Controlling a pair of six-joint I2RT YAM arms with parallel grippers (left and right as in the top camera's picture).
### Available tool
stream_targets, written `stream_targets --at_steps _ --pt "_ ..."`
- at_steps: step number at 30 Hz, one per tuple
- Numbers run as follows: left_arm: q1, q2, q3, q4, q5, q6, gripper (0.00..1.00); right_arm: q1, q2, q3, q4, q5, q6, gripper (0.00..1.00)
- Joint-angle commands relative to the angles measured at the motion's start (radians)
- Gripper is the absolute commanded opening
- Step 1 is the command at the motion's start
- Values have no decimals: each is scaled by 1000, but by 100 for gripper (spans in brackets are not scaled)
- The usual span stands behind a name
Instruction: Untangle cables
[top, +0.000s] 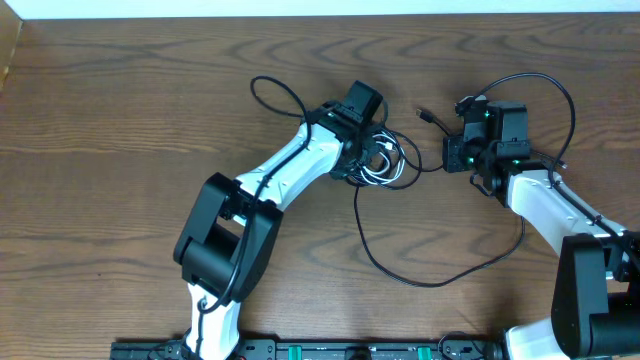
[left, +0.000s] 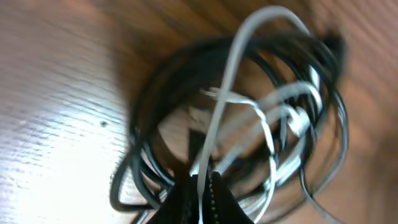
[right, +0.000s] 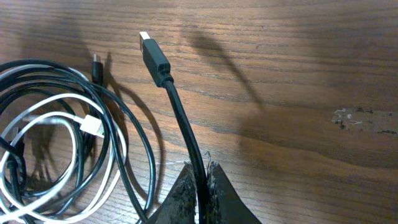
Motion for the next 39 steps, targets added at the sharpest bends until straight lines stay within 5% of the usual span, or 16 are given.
stream_targets --at_steps 1,15,17,20,23,27,31,39 --pt "13 -123 27 1 96 281 7 6 -2 -7 2 -11 10 5" --pt "13 -560 27 24 19 360 7 6 -2 -7 1 -11 10 9" --pt "13 -599 27 27 -11 372 7 6 -2 -7 1 -11 10 25" --pt "13 -646 27 36 -56 439 7 6 -2 -7 1 -11 10 66" --pt "13 -676 27 36 -82 504 7 6 -2 -7 1 -12 10 88" --pt "13 -682 27 35 -81 539 7 6 -2 -7 7 -68 10 99" --pt "13 -680 27 48 -43 610 7 6 -2 -7 45 -246 10 99" --pt "13 -681 30 167 270 673 7 6 -2 -7 125 -619 -82 99"
